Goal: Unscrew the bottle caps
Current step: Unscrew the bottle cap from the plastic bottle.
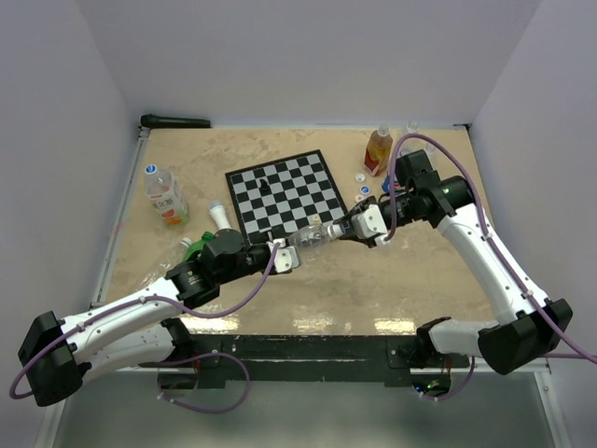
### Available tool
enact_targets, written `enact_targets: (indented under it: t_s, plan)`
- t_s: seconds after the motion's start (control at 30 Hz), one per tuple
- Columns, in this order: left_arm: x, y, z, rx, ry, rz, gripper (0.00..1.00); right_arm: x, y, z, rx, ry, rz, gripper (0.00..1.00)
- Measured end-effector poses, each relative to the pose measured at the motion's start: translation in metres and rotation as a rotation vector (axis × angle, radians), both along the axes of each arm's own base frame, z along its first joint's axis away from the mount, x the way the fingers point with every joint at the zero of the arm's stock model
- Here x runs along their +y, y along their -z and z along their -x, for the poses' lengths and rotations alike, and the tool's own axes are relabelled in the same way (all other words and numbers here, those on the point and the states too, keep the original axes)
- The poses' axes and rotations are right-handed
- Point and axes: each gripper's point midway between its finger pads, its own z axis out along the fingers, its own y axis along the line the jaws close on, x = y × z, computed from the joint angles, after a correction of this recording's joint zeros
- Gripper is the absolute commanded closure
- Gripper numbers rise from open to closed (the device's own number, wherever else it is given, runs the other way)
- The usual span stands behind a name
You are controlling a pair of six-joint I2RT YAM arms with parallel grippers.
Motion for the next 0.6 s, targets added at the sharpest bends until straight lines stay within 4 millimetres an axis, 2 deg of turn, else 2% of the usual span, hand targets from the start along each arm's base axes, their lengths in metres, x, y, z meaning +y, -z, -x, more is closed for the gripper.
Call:
enact_targets:
  t_s: [0.07,0.27,0.4,0.6]
  plan:
    - [0.001,0.001,0.000,0.003,-0.003,-0.003,0.99,0.000,0.002,0.001,0.057,0.035,-0.003,0.44]
    - [0.006,0.005,-0.004,0.010,-0.032,-0.022,0.98,-0.002,0.001,0.009,0.220,0.123,-0.003,0.28]
    - [0.009,0.006,-0.007,0.009,-0.051,-0.027,0.98,-0.004,-0.009,0.009,0.339,0.235,-0.016,0.23]
    - [0.010,0.007,-0.008,0.008,-0.061,-0.030,0.98,-0.004,-0.037,0.000,0.614,0.529,-0.102,0.23]
